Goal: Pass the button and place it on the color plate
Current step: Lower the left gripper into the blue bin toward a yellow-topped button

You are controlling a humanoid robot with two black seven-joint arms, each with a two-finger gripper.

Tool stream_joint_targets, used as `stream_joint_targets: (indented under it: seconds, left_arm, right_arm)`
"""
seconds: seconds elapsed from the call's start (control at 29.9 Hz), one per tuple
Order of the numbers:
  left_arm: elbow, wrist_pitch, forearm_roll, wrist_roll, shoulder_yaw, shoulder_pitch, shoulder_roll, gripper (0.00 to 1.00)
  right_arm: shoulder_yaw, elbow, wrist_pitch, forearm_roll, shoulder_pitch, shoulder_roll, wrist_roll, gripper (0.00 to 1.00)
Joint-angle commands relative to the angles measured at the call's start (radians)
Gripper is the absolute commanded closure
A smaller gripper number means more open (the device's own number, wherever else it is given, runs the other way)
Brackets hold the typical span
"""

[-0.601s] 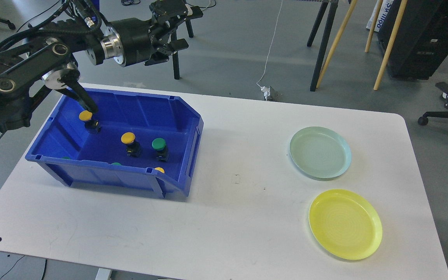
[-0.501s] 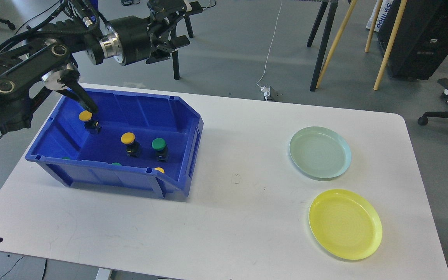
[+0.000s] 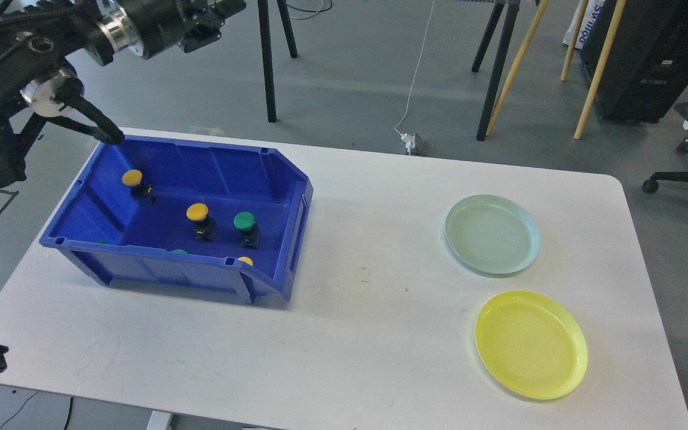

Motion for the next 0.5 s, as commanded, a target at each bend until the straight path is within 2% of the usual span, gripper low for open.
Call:
stream_joint_targets:
  seconds: [0.0, 0.07, 0.13, 0.27, 0.47]
  left_arm:
    - [0.001, 0.0, 0.004, -0.002, 0.003, 0.0, -0.016, 0.02]
    - [0.001, 0.0, 0.012, 0.018, 0.011, -0.002, -0.017, 0.02]
    - [0.0, 0.0, 0.03, 0.05, 0.011, 0.0, -0.016, 0.02]
    - [-0.059, 0.0, 0.148, 0.069, 0.018, 0.013, -0.01, 0.02]
    - [-0.264, 0.0, 0.588, 0.072, 0.104, 0.024, 0.174, 0.02]
  right_arm:
    - [-0.05, -0.001, 0.0, -0.005, -0.035, -0.032, 0.007, 0.01]
    - [-0.054, -0.003, 0.0, -0.008, -0.06, -0.037, 0.015, 0.01]
    - [-0.054, -0.001, 0.0, -0.011, -0.097, -0.032, 0.045, 0.01]
    - [-0.057, -0.011, 0.0, -0.052, -0.111, -0.023, 0.072, 0.02]
    - [-0.047, -0.006, 0.0, -0.051, -0.106, -0.014, 0.078, 0.01]
